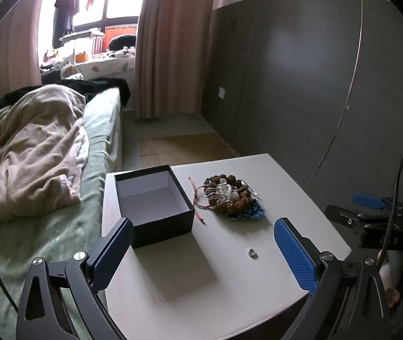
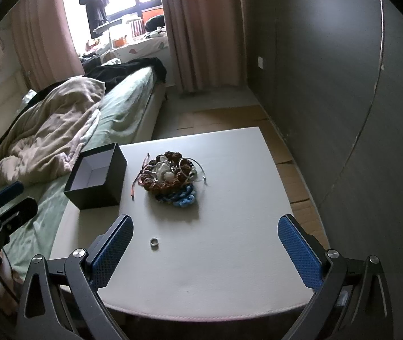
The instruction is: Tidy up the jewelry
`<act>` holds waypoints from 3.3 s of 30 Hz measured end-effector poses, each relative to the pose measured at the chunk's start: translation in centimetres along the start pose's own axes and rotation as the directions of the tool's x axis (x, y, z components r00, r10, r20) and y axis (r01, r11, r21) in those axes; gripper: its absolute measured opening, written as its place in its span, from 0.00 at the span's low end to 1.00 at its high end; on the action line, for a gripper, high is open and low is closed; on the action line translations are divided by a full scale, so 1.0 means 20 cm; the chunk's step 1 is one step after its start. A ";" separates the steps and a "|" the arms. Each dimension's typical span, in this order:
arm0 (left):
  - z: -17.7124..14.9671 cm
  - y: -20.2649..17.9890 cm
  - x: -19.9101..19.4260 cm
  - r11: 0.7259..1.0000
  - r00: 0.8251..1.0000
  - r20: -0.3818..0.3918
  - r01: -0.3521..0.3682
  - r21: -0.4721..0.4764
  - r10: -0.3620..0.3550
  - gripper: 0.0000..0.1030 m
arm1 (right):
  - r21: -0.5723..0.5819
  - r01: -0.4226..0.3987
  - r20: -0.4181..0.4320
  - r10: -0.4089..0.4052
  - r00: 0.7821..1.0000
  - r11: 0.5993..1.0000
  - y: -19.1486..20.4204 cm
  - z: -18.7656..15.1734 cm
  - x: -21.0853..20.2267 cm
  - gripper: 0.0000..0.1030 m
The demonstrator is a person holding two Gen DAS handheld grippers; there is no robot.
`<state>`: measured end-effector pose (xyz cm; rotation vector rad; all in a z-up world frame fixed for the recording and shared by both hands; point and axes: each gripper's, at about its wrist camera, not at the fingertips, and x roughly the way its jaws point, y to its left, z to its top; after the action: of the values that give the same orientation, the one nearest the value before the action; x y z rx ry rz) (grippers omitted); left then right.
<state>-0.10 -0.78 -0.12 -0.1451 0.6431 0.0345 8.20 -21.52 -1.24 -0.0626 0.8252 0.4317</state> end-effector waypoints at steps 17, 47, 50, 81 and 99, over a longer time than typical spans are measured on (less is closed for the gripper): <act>0.00 -0.02 0.02 1.000 1.000 -0.002 0.001 0.015 -0.001 0.97 | 0.021 -0.014 -0.005 0.014 1.000 1.000 -0.03 0.01 0.00 1.00; -0.03 -0.18 0.42 0.989 0.973 -0.208 0.120 0.087 -0.100 0.83 | 0.212 0.069 -0.083 -0.052 0.995 0.975 -0.34 0.11 0.13 1.00; -0.07 -0.22 0.50 0.985 0.958 -0.266 0.137 0.106 -0.104 0.76 | 0.226 0.081 -0.093 -0.062 0.994 0.971 -0.41 0.11 0.12 1.00; -0.24 -0.37 0.78 0.975 0.900 -0.431 0.149 0.164 -0.065 0.12 | 0.221 0.059 -0.165 -0.022 0.986 0.974 -0.51 0.08 0.18 1.00; 0.13 -0.05 0.63 0.991 0.967 -0.219 0.122 -0.058 -0.132 0.12 | 0.195 -0.047 -0.188 0.085 0.978 0.980 -0.23 0.18 0.44 0.81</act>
<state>11.61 -1.57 -5.43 -0.2348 0.8557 -0.0922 17.83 -21.90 -5.66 0.1017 1.0618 0.4118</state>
